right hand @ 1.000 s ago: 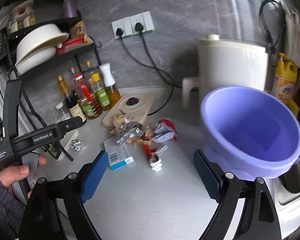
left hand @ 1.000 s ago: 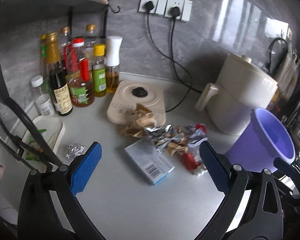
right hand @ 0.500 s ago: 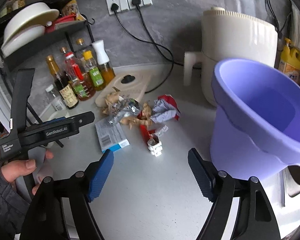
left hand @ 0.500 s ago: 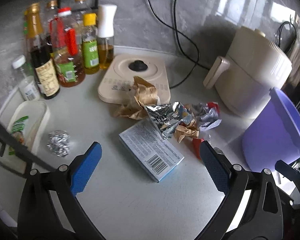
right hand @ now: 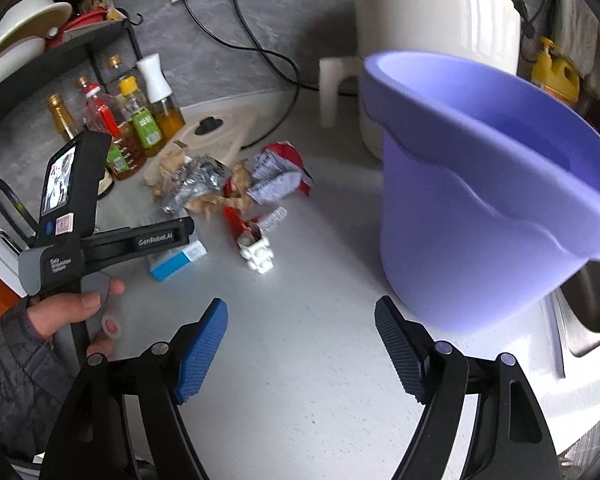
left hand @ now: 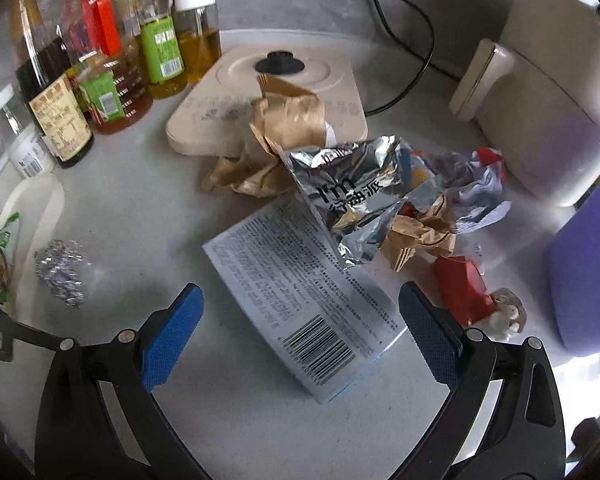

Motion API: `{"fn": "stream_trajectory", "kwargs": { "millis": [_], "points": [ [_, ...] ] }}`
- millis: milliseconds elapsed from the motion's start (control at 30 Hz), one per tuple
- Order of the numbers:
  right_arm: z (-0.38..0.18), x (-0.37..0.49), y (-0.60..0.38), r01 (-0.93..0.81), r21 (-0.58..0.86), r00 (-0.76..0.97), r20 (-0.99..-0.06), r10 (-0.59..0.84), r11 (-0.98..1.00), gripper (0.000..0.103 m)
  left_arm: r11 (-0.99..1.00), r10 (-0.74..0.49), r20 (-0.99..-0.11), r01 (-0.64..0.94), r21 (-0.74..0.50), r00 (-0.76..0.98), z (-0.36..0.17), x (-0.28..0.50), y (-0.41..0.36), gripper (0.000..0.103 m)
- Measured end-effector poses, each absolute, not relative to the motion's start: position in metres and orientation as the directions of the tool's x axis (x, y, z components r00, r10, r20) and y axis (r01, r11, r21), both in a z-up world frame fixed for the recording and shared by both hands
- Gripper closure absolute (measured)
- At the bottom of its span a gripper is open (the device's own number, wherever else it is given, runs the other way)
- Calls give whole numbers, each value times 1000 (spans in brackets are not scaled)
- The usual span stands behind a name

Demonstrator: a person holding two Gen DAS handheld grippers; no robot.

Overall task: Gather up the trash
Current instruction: 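Move the left tool back to the flattened cardboard box and grasp it, then lift the box with the left tool while the right tool grasps a white scrap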

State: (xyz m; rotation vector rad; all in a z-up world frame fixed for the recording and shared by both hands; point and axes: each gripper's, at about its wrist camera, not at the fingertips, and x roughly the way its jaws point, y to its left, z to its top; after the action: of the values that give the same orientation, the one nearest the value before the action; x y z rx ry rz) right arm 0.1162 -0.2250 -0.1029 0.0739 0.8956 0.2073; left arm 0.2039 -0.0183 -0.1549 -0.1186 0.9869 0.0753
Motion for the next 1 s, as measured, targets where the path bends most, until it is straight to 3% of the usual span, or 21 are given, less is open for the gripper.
{"fn": "stream_trajectory", "kwargs": {
  "millis": [500,567,600,633,1000],
  "points": [
    [-115,132,-200,-215,158,584,-770,256,964,31,989,50,-851,-146,-31,522,-169,188,-13,6],
    [-115,136,-195,-229,162,581,-769,268,960,31,986,41,-848,-157,-50,529,-167,183,-6,18],
    [-115,138,-193,-236,164,579,-768,274,958,31,986,37,-852,-156,-53,522,-168,183,-4,33],
    [-115,139,-191,-240,164,578,-767,277,957,31,987,55,-853,-159,-34,519,-167,182,-3,38],
    [-116,162,-171,-266,165,582,-758,295,950,31,986,46,-827,-158,-53,561,-143,176,16,39]
  ]
}}
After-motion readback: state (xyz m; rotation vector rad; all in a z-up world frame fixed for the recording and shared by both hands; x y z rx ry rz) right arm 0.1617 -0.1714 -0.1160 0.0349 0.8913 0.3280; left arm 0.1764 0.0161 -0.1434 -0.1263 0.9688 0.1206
